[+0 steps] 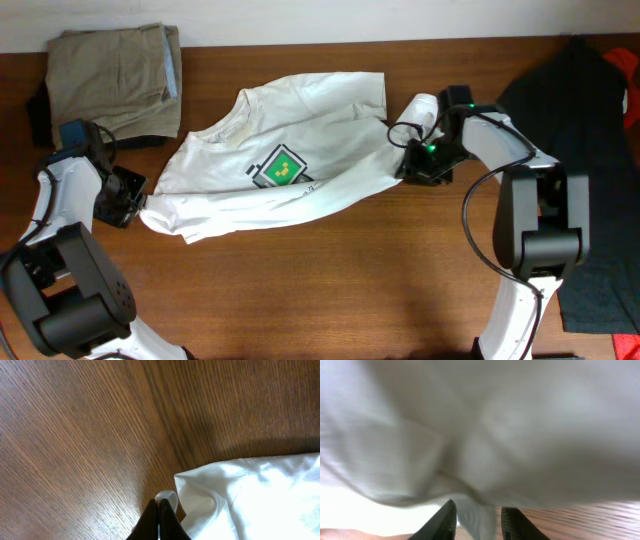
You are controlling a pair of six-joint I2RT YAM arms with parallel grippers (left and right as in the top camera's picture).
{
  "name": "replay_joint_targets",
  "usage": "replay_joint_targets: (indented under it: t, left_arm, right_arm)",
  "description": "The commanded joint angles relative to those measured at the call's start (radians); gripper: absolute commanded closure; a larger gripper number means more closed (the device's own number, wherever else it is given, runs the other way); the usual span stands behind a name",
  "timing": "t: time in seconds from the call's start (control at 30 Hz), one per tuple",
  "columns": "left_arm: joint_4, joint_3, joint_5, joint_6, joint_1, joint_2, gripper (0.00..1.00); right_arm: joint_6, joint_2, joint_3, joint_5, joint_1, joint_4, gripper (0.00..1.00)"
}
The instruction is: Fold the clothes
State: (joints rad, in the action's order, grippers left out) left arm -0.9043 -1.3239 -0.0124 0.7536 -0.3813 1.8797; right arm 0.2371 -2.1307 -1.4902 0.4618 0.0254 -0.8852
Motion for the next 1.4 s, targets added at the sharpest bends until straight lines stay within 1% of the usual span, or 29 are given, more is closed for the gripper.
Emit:
replay_joint_targets:
  t: [0.0,0.03,0.07,0.17,0.2,0.27,0.3,0.4,0.47,0.5,0.53,0.63,0.73,0.8,0.83,0.9,0.93,1.0,1.07,1.13,1.17,1.2,1.3,1.33,1.37]
  left_arm:
    - [0.003,-0.001,-0.011,0.009,0.002,0.005,0.98]
    - [0.003,-0.001,-0.011,0.009,0.002,0.005,0.98]
    - [0.003,-0.001,-0.011,0.009,0.002,0.005,0.98]
    - [0.003,-0.001,-0.011,0.009,0.002,0.005,0.98]
    - [0.003,-0.001,-0.011,0.009,0.002,0.005,0.98]
    - [0.003,-0.001,-0.011,0.009,0.002,0.005,0.98]
    - [0.003,-0.001,-0.011,0.009,0.002,0.005,0.98]
    - [0.003,-0.001,-0.011,0.009,0.002,0.005,0.98]
    - [0.003,-0.001,-0.010,0.009,0.002,0.005,0.98]
    - [0.003,-0.001,-0.011,0.009,-0.002,0.005,0.98]
    - [0.003,-0.001,-0.011,0.009,-0.002,0.005,0.98]
    - [-0.002,-0.004,-0.010,0.009,-0.002,0.000,0.99]
    - [-0.055,-0.006,-0.005,0.009,0.001,-0.110,0.99]
    - [-0.082,-0.006,0.029,0.000,0.002,-0.250,0.99]
    - [-0.088,-0.006,0.059,-0.022,0.002,-0.340,0.99]
    - [-0.101,-0.006,0.085,-0.022,0.002,-0.570,0.99]
    - [-0.101,-0.006,0.102,-0.022,0.002,-0.661,0.99]
    - [-0.100,-0.006,0.106,-0.022,0.002,-0.904,0.99]
    - [-0.100,-0.022,0.106,-0.022,0.002,-1.069,0.99]
    - [-0.101,-0.078,0.106,-0.023,0.002,-1.194,0.99]
    - [-0.113,-0.174,0.105,-0.055,0.002,-1.260,0.99]
    - [-0.148,-0.244,0.102,-0.056,0.002,-1.264,0.99]
    - [-0.178,-0.309,0.102,-0.067,0.002,-1.263,0.99]
    - [-0.183,-0.309,0.101,-0.075,0.002,-1.262,0.99]
    - [-0.194,-0.306,0.092,-0.079,0.002,-1.261,0.99]
  right_arm:
    - [-0.005,0.011,-0.019,-0.002,-0.011,-0.008,0.83]
    - [-0.005,0.011,-0.019,-0.002,-0.011,-0.009,0.88]
    - [-0.004,0.011,-0.019,-0.001,-0.011,-0.009,0.96]
    - [-0.004,0.011,-0.019,-0.002,-0.011,-0.008,0.95]
    - [-0.005,0.011,-0.019,-0.002,-0.011,-0.004,0.85]
    - [-0.005,0.011,-0.014,-0.025,-0.005,0.008,0.62]
    - [-0.005,0.011,-0.007,-0.027,0.005,0.012,0.57]
    - [-0.004,0.010,0.002,-0.028,0.038,0.038,0.58]
    - [0.004,0.010,0.002,-0.028,0.051,0.048,0.73]
    - [0.006,0.010,0.002,-0.029,0.053,0.053,0.90]
    - [0.007,0.010,0.002,-0.029,0.052,0.058,0.96]
    - [0.052,0.023,-0.032,-0.027,0.022,0.033,0.96]
    - [0.052,0.143,-0.062,-0.023,-0.020,-0.071,0.96]
    - [0.051,0.271,-0.062,-0.020,-0.025,-0.126,0.96]
    - [0.052,0.348,-0.062,-0.020,-0.025,-0.159,0.96]
    - [0.052,0.533,-0.062,-0.020,-0.026,-0.218,0.96]
    - [0.052,0.616,-0.062,-0.020,-0.027,-0.232,0.96]
    - [0.060,0.814,-0.062,-0.020,-0.027,-0.256,0.96]
    - [0.087,0.967,-0.062,-0.021,-0.027,-0.282,0.96]
    - [0.114,1.114,-0.062,-0.048,-0.027,-0.286,0.96]
    - [0.121,1.208,-0.063,-0.099,-0.027,-0.286,0.87]
    - [0.124,1.255,-0.066,-0.135,-0.027,-0.286,0.84]
    - [0.142,1.287,-0.067,-0.160,-0.027,-0.287,0.81]
    - [0.142,1.281,-0.067,-0.160,-0.027,-0.291,0.82]
    - [0.142,1.271,-0.067,-0.160,-0.027,-0.298,0.87]
